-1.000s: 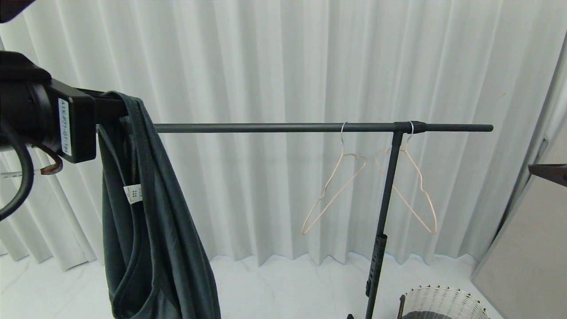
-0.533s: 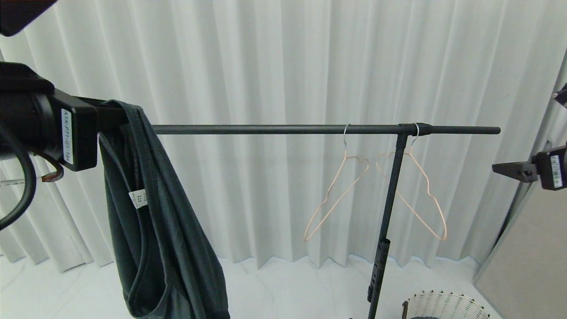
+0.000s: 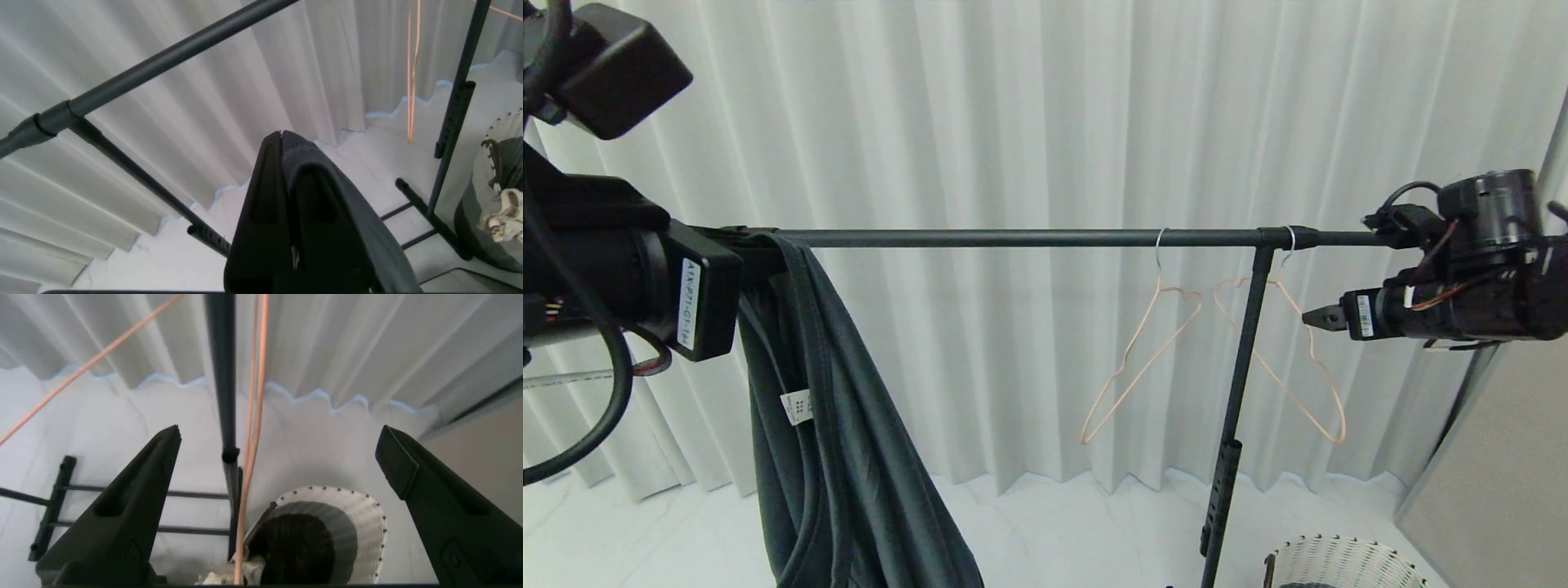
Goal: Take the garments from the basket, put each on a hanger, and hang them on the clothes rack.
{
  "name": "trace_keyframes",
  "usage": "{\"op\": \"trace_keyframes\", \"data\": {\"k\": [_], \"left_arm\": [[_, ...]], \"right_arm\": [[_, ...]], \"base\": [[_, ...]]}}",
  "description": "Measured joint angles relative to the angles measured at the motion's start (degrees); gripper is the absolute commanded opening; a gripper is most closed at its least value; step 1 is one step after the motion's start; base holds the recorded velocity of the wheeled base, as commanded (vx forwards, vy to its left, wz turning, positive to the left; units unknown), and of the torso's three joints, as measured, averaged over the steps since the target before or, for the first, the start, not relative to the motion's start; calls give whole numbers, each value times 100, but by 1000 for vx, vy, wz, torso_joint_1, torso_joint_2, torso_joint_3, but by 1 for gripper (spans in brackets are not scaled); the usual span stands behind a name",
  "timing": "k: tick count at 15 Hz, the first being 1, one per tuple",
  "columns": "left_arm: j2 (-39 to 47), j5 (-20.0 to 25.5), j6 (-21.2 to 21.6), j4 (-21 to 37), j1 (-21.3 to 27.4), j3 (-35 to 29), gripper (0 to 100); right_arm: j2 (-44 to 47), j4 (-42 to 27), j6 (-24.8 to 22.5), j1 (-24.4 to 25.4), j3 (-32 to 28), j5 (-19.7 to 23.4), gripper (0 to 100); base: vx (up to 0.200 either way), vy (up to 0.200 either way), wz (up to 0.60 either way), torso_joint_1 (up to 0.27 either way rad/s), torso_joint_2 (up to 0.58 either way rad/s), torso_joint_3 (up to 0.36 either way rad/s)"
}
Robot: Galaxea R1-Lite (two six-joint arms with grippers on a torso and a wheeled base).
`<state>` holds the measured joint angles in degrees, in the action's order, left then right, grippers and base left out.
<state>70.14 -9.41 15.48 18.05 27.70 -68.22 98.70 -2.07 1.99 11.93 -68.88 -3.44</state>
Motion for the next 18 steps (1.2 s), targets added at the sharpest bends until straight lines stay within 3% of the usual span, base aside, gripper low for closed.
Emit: {"op": "trace_keyframes", "data": {"k": [5, 12, 13, 18], "left_arm": [[68, 0, -24, -194, 0, 122, 0], [89, 5, -24, -205, 0, 122, 0], [85, 2, -21, -207, 0, 119, 0], [77, -2, -24, -207, -2, 113, 0]], "right_arm": [[1079, -2, 168, 22, -542, -180, 100], [1531, -304, 458, 20, -837, -202, 100], [1553, -312, 466, 24, -844, -208, 0], [1595, -325, 521, 27, -905, -211, 0]], "base": [[0, 0, 0, 0, 0, 0], [0, 0, 0, 0, 0, 0], [0, 0, 0, 0, 0, 0], [0, 0, 0, 0, 0, 0]]}}
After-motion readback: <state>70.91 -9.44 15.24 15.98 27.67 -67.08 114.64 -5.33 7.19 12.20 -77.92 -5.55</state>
